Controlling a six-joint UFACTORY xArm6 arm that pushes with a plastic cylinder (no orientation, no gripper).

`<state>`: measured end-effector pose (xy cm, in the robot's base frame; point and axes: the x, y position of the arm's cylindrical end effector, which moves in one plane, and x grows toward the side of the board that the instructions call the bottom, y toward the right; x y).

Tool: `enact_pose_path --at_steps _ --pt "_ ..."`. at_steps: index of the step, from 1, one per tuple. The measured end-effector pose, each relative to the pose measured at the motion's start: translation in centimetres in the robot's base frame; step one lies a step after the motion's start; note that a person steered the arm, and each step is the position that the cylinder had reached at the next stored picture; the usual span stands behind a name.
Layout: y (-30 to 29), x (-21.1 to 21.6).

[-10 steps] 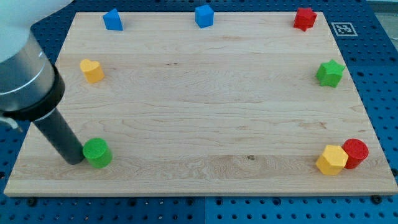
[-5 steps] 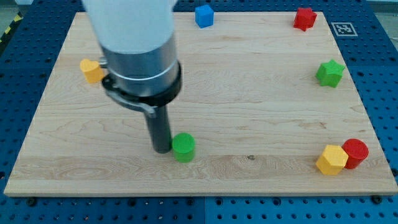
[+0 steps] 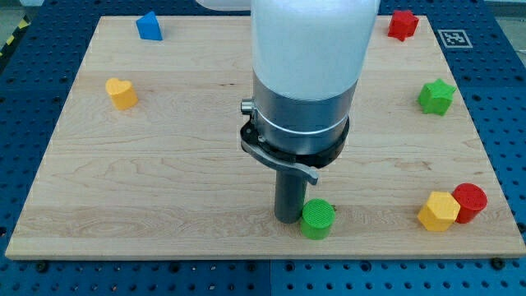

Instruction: Slide the green circle towards the yellow hexagon

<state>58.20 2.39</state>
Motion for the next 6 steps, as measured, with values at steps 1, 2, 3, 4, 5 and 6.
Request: enact_pose_path --at_steps 1,2,3,4,5,6 --pt "0.0 2.3" --pt "0.0 2.9" --pt "0.1 2.9" --pt "2.1 2.9" --pt "5.3 1.9" --pt "8.4 0.6"
